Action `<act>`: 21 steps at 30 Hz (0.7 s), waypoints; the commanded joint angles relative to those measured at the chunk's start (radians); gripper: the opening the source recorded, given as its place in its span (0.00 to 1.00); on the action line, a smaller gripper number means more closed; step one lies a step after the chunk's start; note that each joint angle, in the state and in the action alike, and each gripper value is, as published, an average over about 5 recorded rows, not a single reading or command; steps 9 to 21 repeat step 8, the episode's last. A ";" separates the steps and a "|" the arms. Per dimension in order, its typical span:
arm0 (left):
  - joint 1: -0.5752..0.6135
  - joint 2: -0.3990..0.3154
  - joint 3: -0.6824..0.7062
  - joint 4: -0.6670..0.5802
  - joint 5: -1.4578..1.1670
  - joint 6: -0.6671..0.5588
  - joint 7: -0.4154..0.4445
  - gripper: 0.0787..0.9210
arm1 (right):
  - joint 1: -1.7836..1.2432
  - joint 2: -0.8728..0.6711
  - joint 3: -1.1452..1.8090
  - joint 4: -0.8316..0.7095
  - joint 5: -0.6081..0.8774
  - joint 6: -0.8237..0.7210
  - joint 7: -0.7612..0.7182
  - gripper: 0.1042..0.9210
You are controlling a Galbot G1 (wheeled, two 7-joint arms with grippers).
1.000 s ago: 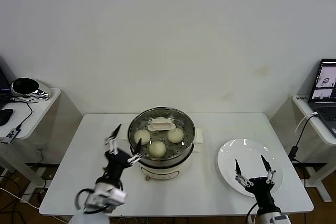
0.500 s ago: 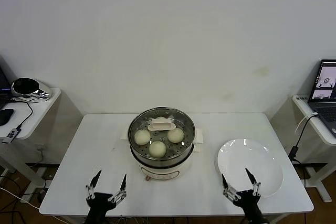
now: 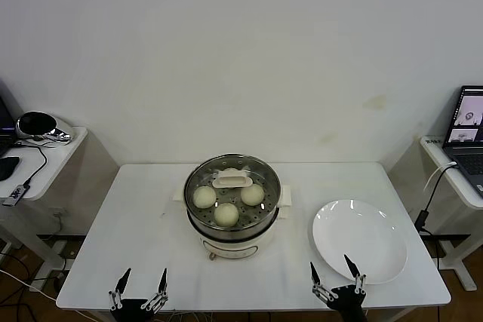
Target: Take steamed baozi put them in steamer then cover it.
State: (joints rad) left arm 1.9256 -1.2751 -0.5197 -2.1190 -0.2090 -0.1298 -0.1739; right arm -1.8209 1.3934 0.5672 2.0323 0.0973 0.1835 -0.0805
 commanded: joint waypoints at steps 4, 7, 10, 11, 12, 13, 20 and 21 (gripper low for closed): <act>0.029 -0.005 -0.007 0.034 -0.026 -0.029 -0.005 0.88 | -0.012 0.005 -0.014 -0.004 0.002 -0.002 0.007 0.88; 0.025 -0.003 -0.006 0.042 -0.025 -0.027 -0.003 0.88 | -0.012 0.006 -0.014 -0.009 -0.001 -0.001 0.009 0.88; 0.024 -0.003 -0.006 0.044 -0.025 -0.026 -0.002 0.88 | -0.012 0.006 -0.013 -0.011 -0.002 0.000 0.009 0.88; 0.024 -0.003 -0.006 0.044 -0.025 -0.026 -0.002 0.88 | -0.012 0.006 -0.013 -0.011 -0.002 0.000 0.009 0.88; 0.024 -0.003 -0.006 0.044 -0.025 -0.026 -0.002 0.88 | -0.012 0.006 -0.013 -0.011 -0.002 0.000 0.009 0.88; 0.024 -0.003 -0.006 0.044 -0.025 -0.026 -0.002 0.88 | -0.012 0.006 -0.013 -0.011 -0.002 0.000 0.009 0.88; 0.024 -0.003 -0.006 0.044 -0.025 -0.026 -0.002 0.88 | -0.012 0.006 -0.013 -0.011 -0.002 0.000 0.009 0.88; 0.024 -0.003 -0.006 0.044 -0.025 -0.026 -0.002 0.88 | -0.012 0.006 -0.013 -0.011 -0.002 0.000 0.009 0.88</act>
